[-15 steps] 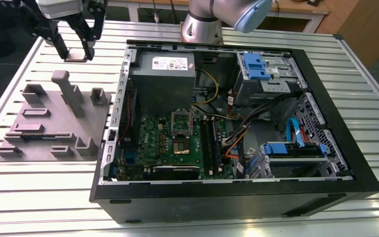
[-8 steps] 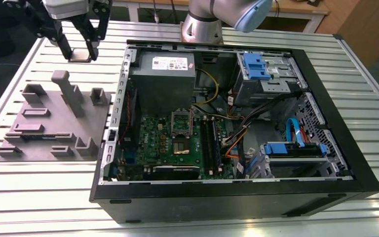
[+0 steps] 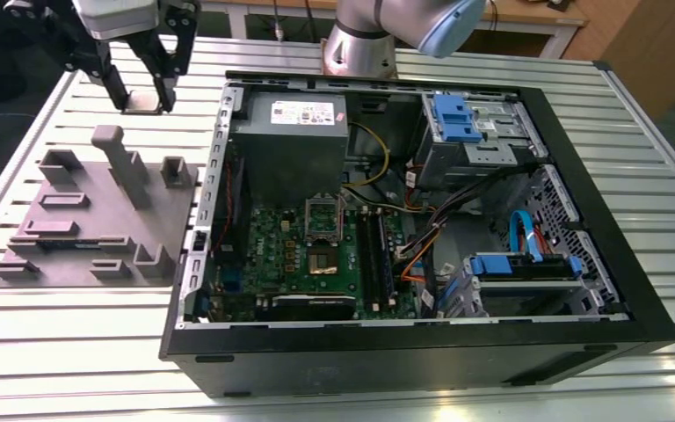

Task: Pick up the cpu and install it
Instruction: 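Pick up the cpu and move it towards the insertion slot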

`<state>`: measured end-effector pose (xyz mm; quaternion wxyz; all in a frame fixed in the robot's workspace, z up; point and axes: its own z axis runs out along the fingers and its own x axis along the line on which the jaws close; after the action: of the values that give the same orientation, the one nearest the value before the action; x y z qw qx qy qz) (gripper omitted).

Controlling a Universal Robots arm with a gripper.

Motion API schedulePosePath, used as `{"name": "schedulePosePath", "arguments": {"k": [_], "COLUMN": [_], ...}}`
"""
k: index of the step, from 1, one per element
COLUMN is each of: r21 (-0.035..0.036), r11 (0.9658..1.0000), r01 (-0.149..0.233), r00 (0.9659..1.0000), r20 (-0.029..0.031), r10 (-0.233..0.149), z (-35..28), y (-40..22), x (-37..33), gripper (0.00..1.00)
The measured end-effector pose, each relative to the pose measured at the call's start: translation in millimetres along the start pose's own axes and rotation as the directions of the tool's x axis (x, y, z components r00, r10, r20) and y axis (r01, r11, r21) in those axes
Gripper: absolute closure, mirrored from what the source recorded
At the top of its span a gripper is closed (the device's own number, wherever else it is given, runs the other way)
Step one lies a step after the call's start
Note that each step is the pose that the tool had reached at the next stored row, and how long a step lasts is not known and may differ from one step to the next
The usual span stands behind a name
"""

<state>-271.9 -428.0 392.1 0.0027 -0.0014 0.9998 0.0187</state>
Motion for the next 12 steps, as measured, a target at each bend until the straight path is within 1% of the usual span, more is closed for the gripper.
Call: {"name": "schedulePosePath", "arguments": {"k": [3,12], "r21": [0.0,0.0], "r11": [1.0,1.0], "r01": [0.0,0.0], "r00": [1.0,1.0], "r20": [0.0,0.0], "r10": [0.0,0.0], "z": [0.0,0.1], "y": [-0.1,-0.2], "x": [-3.3,-19.9], "gripper": [0.53,0.53]}}
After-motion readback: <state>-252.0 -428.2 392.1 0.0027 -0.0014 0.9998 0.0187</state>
